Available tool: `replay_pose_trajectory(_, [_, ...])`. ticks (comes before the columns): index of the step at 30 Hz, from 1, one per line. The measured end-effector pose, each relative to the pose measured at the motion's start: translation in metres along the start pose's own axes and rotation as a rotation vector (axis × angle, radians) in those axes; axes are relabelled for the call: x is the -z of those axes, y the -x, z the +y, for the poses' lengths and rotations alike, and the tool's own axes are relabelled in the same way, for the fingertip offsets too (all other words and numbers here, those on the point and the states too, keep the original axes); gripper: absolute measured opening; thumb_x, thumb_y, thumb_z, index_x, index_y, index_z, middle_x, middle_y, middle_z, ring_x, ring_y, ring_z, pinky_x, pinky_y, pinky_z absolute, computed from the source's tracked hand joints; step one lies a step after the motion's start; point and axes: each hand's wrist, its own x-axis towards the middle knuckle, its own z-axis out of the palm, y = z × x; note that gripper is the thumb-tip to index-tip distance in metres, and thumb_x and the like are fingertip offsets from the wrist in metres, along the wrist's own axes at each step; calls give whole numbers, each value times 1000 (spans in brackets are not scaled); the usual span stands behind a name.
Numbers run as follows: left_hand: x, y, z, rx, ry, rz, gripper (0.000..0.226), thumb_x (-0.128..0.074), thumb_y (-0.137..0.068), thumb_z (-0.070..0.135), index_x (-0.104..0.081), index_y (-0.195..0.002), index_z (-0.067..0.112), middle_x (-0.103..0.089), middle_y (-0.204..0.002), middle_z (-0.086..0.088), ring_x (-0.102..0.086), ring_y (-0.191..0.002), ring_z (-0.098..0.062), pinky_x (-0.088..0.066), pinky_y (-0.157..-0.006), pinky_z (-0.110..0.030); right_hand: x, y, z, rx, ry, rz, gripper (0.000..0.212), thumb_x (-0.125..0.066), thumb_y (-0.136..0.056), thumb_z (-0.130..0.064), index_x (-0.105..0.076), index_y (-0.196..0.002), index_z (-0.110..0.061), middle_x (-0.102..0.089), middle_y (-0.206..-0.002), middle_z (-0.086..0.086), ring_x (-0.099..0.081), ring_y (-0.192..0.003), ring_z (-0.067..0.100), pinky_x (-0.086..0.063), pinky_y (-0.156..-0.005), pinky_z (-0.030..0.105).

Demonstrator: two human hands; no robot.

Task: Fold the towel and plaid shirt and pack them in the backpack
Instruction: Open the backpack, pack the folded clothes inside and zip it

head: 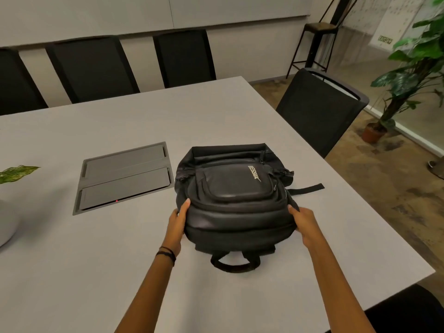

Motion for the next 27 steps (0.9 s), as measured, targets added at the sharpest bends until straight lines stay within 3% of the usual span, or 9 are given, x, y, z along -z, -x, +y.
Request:
replay_pose_trajectory(4, [-1,-4,56,-102,-58,-31,36,-40,-96,41,-48,-122,17,-53,-119,-5,-51,-101,-20,-46,-71,-28,-8,2,-52,82,96,55,22,-47,-96,-20,-55,-92,0,-58,-115,24,-53,-96,36,-48,-88,44])
replay_pose_trajectory(6, [3,-6,79,-129,-61,-39,46,-40,-96,41,-44,-131,13,-51,-123,-7,-51,-105,-22,-48,-79,-30,-12,2,-77,55,149,80,26,-48,-95,-19,-51,-77,-2,-57,-115,25,-51,-89,34,-44,-84,40])
replay_pose_trajectory(8, [7,-5,97,-185,-59,-67,46,-38,-96,44,-45,-131,15,-55,-119,-9,-57,-102,-23,-49,-83,-34,-13,3,-94,49,263,57,21,-50,-95,-20,-56,-93,0,-56,-119,24,-54,-93,35,-45,-85,38])
replay_pose_trajectory(12, [7,-2,127,-366,-51,-163,36,-37,-97,41,-58,-104,13,-56,-64,-6,-56,-62,1,-51,-86,-37,-16,6,-120,54,260,-110,27,-43,-97,-21,-54,-110,1,-63,-107,19,-61,-78,28,-50,-74,32])
replay_pose_trajectory(16, [-8,-9,147,-464,-80,-190,73,-55,-89,41,-16,-148,23,-47,-137,2,-50,-119,-11,-41,-105,-33,-20,-1,-127,142,33,-142,52,-23,-101,-33,-56,-106,7,-67,-92,22,-65,-50,17,-47,-38,17])
replay_pose_trajectory(19, [-27,-14,155,-524,-126,-189,73,-56,-90,32,-12,-148,25,-42,-137,6,-44,-120,-9,-39,-102,-28,-20,-4,-122,341,145,-20,63,-19,-98,-47,-61,-79,-4,-68,-81,17,-63,-59,21,-55,-56,25])
replay_pose_trajectory(22, [-41,-27,158,-550,-187,-163,77,-57,-90,33,-8,-149,26,-37,-146,1,-41,-128,-14,-36,-108,-36,-11,-6,-112,647,540,395,69,-20,-86,-66,-54,-65,-10,-61,-64,11,-55,-57,21,-41,-58,23])
replay_pose_trajectory(24, [-48,-36,158,-568,-260,-135,81,-57,-90,34,-2,-149,25,-35,-148,-4,-39,-132,-19,-35,-110,-40,-6,-9,-107,794,578,562,74,-17,-78,-78,-49,-78,-10,-54,-66,8,-48,-57,18,-32,-51,17])
replay_pose_trajectory(27, [-55,-45,159,-586,-341,-88,82,-55,-90,39,-1,-150,23,-38,-146,-4,-40,-131,-21,-35,-110,-43,-3,-22,-105,1004,410,422,74,-34,-78,-74,-46,-113,-10,-56,-103,11,-53,-90,19,-46,-71,28])
